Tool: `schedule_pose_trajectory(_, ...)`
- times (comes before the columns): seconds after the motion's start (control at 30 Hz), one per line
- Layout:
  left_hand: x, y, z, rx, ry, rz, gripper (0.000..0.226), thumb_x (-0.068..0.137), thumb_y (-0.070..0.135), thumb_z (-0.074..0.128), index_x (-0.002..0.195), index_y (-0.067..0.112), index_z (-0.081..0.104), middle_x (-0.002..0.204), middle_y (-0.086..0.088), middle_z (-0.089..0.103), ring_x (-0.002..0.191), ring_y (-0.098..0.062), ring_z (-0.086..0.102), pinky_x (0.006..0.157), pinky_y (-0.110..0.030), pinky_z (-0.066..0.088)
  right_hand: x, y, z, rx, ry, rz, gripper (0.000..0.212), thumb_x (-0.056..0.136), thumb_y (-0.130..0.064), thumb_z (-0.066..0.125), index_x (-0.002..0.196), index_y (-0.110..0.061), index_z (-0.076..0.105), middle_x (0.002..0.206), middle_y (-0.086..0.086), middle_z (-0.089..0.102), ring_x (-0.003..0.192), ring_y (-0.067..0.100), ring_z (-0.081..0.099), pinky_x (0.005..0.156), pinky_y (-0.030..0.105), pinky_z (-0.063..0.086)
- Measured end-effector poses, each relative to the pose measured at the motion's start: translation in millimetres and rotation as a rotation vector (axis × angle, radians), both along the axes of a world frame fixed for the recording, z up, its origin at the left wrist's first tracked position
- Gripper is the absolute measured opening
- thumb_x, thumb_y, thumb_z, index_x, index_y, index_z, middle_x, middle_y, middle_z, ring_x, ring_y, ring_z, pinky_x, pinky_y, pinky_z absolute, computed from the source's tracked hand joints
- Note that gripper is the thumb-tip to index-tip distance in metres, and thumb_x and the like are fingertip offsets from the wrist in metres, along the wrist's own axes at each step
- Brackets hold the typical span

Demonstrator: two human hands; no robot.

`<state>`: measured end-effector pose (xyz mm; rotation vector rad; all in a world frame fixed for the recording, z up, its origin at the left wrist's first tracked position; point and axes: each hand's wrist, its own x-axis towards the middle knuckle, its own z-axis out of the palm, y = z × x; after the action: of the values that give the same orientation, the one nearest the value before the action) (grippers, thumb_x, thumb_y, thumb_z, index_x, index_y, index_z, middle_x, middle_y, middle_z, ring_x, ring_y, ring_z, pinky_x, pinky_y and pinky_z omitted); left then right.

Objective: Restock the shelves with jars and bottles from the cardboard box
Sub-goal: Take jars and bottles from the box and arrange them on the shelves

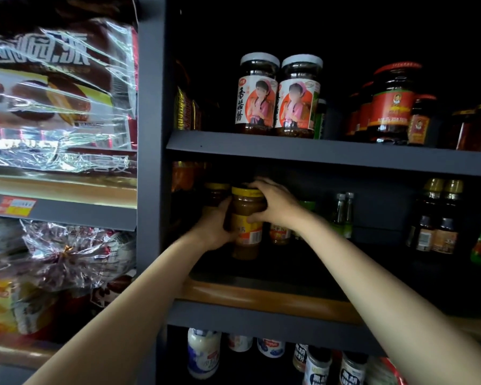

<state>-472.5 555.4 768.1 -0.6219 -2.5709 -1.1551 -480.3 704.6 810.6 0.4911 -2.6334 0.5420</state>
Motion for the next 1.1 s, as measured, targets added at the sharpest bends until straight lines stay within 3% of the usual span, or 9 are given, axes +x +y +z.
schedule_pose_trajectory(0.07,-3.9,-1.3,-2.3,-0.099,-0.016,0.054,0.064,0.087,0.004,0.058,0.143,0.018,0.031,0.139,-0.007,0.045,0.127,-0.023,0.044,0.102,-0.026,0.036,-2.9,4.7,2.8,0.006,-0.034,-0.032,0.072,0.077,-0.014,0.073,0.140,-0.018,0.039,0.144,0.006,0.039,0.134,0.025,0.034,0.107,0.039,0.034)
schedule_pose_trajectory(0.13,-7.5,-3.6,-4.7,-0.116,-0.039,0.181,0.043,0.089,0.003,0.054,0.130,0.014,0.049,0.129,-0.010,0.054,0.116,-0.025,0.053,0.091,-0.026,0.042,-7.0,6.1,3.1,0.001,-0.045,-0.068,0.070,0.080,-0.010,0.070,0.141,-0.016,0.037,0.142,0.008,0.042,0.134,0.026,0.035,0.105,0.037,0.034)
schedule_pose_trajectory(0.23,-9.3,-5.5,-7.1,-0.145,-0.097,0.240,0.030,0.089,0.006,0.055,0.118,0.010,0.057,0.121,-0.011,0.058,0.110,-0.026,0.056,0.090,-0.030,0.046,-12.9,4.8,3.4,0.009,-0.070,-0.118,0.073,0.083,-0.006,0.066,0.145,-0.018,0.029,0.150,0.009,0.031,0.139,0.027,0.026,0.109,0.039,0.030)
schedule_pose_trajectory(0.4,-6.7,-1.9,-12.9,-0.132,-0.111,0.246,0.028,0.091,0.008,0.052,0.119,0.011,0.057,0.120,-0.011,0.059,0.110,-0.026,0.056,0.087,-0.029,0.045,-15.8,-4.3,-1.1,-0.032,-0.080,-0.171,0.083,0.080,-0.023,0.071,0.148,-0.018,0.023,0.157,0.010,0.008,0.144,0.029,0.011,0.114,0.043,0.021)
schedule_pose_trajectory(0.67,-1.0,3.2,-14.0,-0.251,-0.209,0.201,0.044,0.094,0.003,0.042,0.137,0.014,0.040,0.137,-0.011,0.045,0.126,-0.025,0.044,0.098,-0.028,0.037,-19.7,-19.3,-11.3,-0.082,0.070,-0.248,0.073,0.084,-0.009,0.066,0.146,-0.017,0.028,0.156,0.010,0.015,0.140,0.032,0.025,0.109,0.039,0.032)
schedule_pose_trajectory(0.8,1.3,5.9,-14.3,-0.300,-0.225,0.220,0.044,0.094,0.003,0.043,0.136,0.013,0.040,0.136,-0.011,0.046,0.124,-0.025,0.046,0.096,-0.027,0.039,-19.1,-22.5,-12.6,-0.111,0.093,-0.224,0.068,0.083,-0.004,0.066,0.142,-0.018,0.035,0.153,0.010,0.024,0.137,0.031,0.032,0.105,0.037,0.037)
schedule_pose_trajectory(0.97,0.0,5.0,-13.1,-0.362,-0.216,0.256,0.041,0.094,0.003,0.042,0.134,0.012,0.043,0.133,-0.012,0.048,0.120,-0.025,0.049,0.093,-0.027,0.041,-15.9,-25.6,-9.5,-0.093,0.043,-0.246,0.071,0.084,-0.005,0.065,0.145,-0.018,0.030,0.156,0.011,0.017,0.140,0.031,0.026,0.108,0.038,0.034)
schedule_pose_trajectory(1.1,16.1,8.6,-9.7,-0.374,-0.109,0.264,0.030,0.092,0.006,0.045,0.121,0.008,0.051,0.120,-0.014,0.056,0.109,-0.027,0.056,0.081,-0.028,0.044,-1.1,-27.6,-10.4,-0.051,0.045,-0.268,0.066,0.088,-0.011,0.061,0.145,-0.018,0.029,0.155,0.010,0.015,0.138,0.034,0.028,0.105,0.042,0.038)
